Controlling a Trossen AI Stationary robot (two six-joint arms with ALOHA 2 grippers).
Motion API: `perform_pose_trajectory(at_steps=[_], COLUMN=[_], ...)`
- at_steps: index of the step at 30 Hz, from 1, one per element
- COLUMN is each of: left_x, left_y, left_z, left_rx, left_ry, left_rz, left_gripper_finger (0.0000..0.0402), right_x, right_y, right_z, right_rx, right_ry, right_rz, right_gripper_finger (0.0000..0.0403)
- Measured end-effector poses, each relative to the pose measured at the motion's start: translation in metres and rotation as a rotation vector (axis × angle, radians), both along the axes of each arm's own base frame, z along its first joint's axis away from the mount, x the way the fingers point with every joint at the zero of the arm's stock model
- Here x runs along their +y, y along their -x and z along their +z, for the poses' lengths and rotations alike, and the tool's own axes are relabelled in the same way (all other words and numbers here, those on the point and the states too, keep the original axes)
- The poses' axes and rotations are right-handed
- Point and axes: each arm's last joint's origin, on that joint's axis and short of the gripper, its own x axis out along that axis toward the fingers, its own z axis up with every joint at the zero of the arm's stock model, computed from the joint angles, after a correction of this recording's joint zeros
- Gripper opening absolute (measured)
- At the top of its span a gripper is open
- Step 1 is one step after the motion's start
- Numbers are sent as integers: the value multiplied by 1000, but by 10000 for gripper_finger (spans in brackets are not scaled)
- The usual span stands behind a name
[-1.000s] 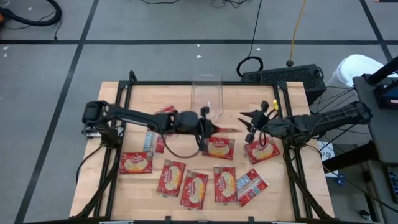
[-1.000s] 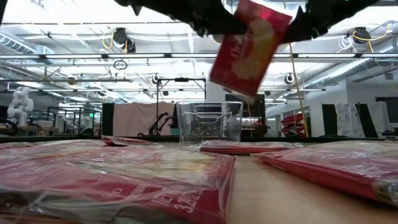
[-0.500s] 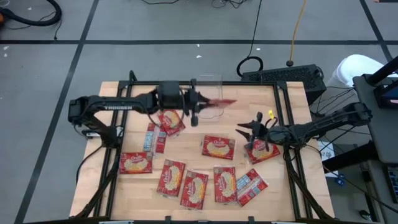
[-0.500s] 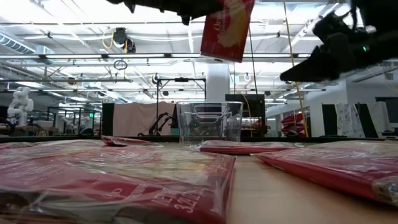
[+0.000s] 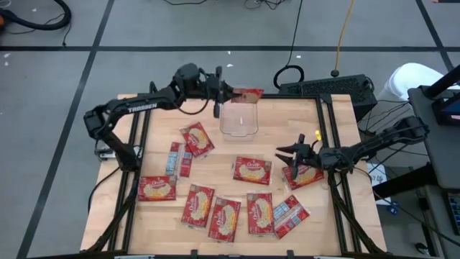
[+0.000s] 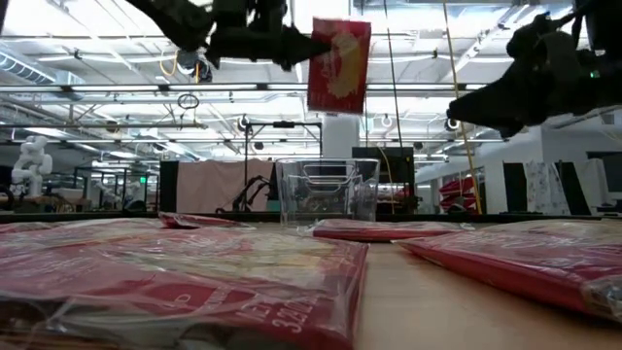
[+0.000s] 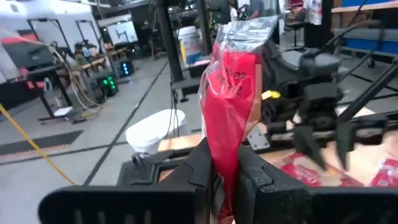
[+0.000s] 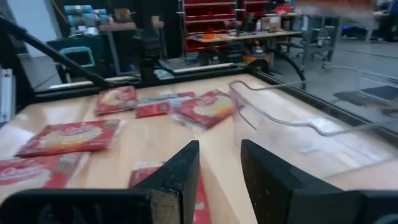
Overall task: Sort popcorn bags into baskets
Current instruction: Put the red popcorn pack into the transparent bin
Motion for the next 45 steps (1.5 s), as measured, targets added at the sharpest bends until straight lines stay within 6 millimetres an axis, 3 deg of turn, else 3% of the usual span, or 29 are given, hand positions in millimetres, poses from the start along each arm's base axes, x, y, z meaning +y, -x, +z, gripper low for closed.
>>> perform_pose_trajectory(at_steps=[8,14,18,23,31,35,39,45], left_x=[38,68,85,96,96,91,89,91], left_y=[-7,-6,-2,1,-4,-7,-9,-6], left_z=[-41,-68,-81,-95,-106,-99,-97,-97], left_rx=[25,-6,-29,-6,8,-40,-62,-58], left_ry=[62,102,108,117,119,108,114,140], left_rz=[-50,-2,35,61,99,77,64,28], left_gripper_finger=[18,39,47,49,50,50,51,35], right_x=[-6,-26,-41,-57,-77,-102,-143,-194], right_y=[-4,-12,-19,-27,-40,-57,-73,-71], right_z=[8,30,50,65,64,73,86,85], right_rx=[2,16,19,-42,0,45,133,182], right_ry=[79,229,317,297,279,271,223,122], right_rz=[-85,-343,-409,-354,-377,-364,-366,-304], right_gripper_finger=[114,114,114,114,114,114,120,173])
